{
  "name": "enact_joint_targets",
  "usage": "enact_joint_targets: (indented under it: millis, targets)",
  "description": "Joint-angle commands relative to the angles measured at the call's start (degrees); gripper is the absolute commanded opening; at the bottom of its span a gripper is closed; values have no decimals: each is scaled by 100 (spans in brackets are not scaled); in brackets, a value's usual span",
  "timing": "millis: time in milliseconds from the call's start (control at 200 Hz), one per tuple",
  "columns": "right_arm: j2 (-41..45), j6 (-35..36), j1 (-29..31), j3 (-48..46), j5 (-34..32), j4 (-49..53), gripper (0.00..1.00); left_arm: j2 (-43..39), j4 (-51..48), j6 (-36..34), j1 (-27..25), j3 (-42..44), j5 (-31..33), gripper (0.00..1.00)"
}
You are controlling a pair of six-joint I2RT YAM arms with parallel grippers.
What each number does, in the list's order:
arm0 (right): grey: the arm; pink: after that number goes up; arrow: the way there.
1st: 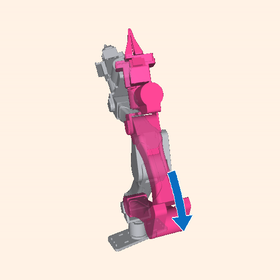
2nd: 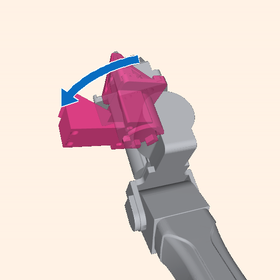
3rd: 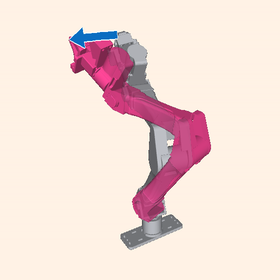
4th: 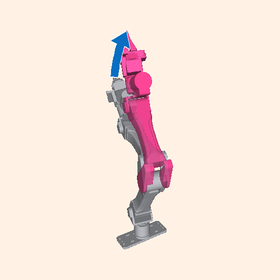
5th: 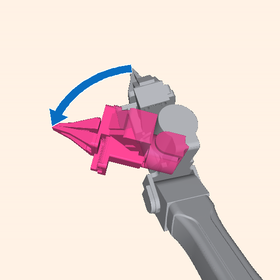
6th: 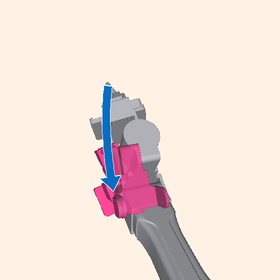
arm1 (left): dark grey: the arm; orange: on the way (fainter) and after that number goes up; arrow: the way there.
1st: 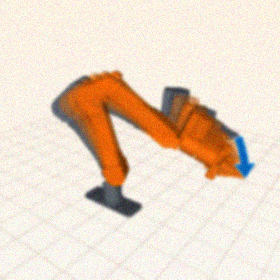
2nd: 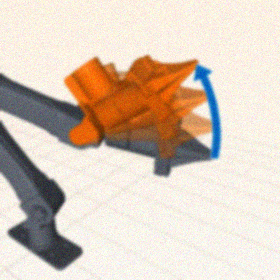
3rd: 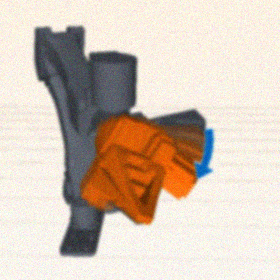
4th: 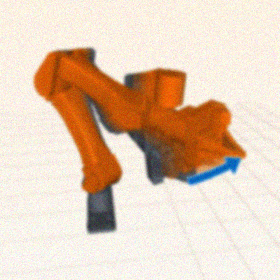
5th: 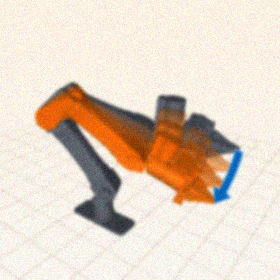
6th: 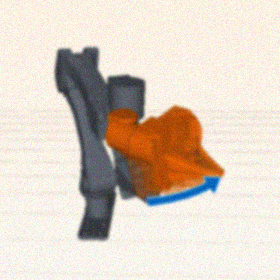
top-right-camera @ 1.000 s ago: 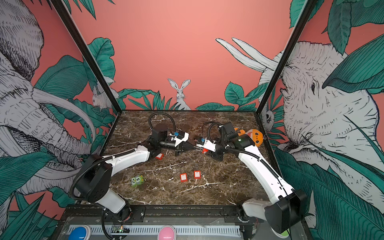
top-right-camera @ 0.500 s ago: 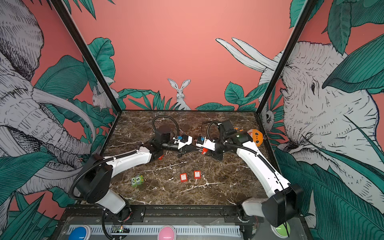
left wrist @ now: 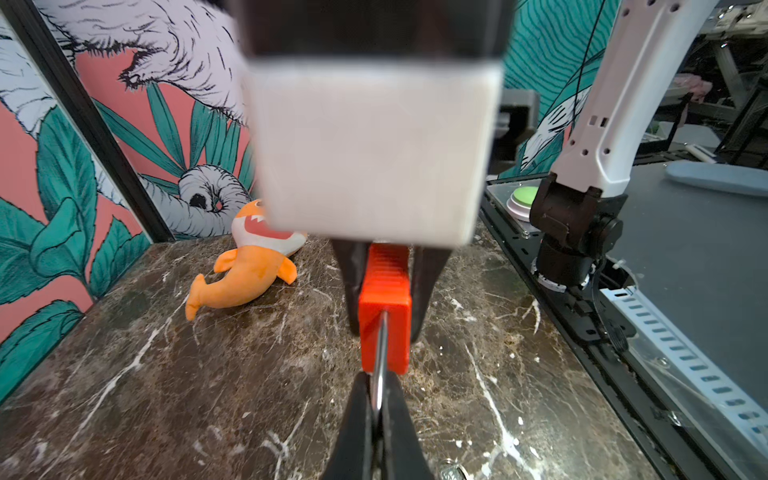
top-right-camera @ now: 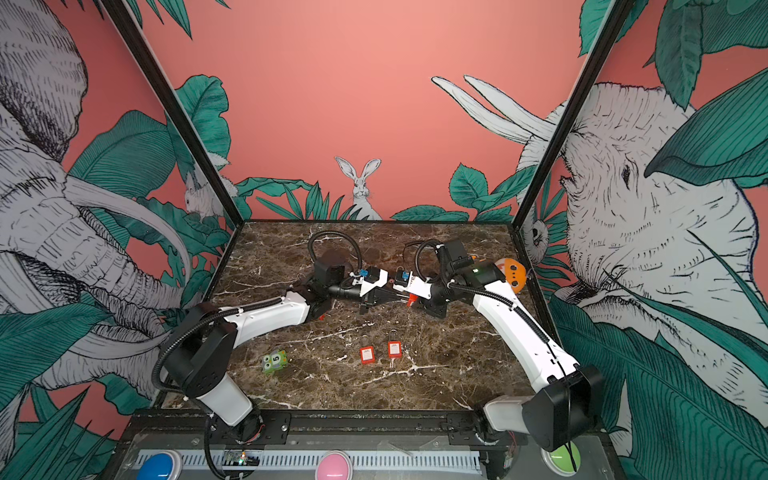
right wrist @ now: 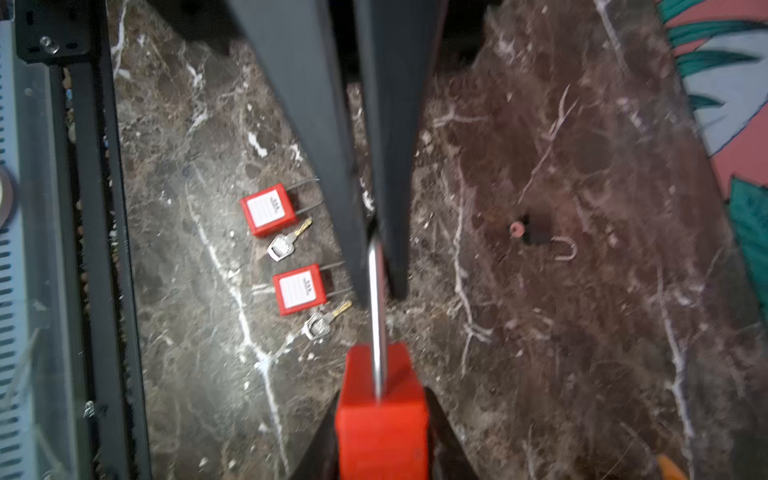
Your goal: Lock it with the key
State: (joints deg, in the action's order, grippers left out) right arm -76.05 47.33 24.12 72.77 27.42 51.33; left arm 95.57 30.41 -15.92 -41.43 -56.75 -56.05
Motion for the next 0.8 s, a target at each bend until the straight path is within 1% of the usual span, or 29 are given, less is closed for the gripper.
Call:
enact_joint_targets:
  millis: [0, 40, 80, 125, 180, 220, 240, 300, 390, 455, 530, 590, 795]
  targets:
    - [332, -57, 22, 7, 123, -783, 49, 19, 869, 605, -47, 87, -295, 0]
    - [464, -57, -55, -32, 98, -745, 58, 18, 845, 633, 5, 64, -318, 0]
    - [594, -77, -163, -29, 110, -623, 64, 1, 835, 628, 52, 58, -342, 0]
    - [730, -130, -316, 6, 168, -443, 67, -19, 836, 617, 90, 50, -357, 0]
    - [869, -186, -505, 66, 263, -169, 68, -30, 813, 601, 91, 18, -392, 0]
    - [946, -185, -661, 120, 351, 69, 68, -36, 807, 599, 91, 6, -420, 0]
    - [972, -187, -709, 140, 391, 180, 67, -38, 800, 598, 244, 0, -421, 0]
    - [1041, -194, -912, 167, 430, 438, 64, -59, 781, 567, 277, -15, -459, 0]
    - [1142, -230, -1057, -6, 325, 460, 58, -76, 645, 484, 283, -54, -522, 0]
    - [1122, -317, -1085, -108, 352, 420, 54, -105, 511, 380, 276, -60, -546, 0]
    - [1025, -373, -1100, -117, 594, 462, 51, -134, 441, 321, 285, -57, -546, 0]
    - [940, -408, -1107, -140, 656, 440, 48, -184, 353, 248, 298, -74, -564, 0]
    - [579, -260, -1111, -107, 730, 592, 42, -351, -40, -37, 297, -126, -577, 0]
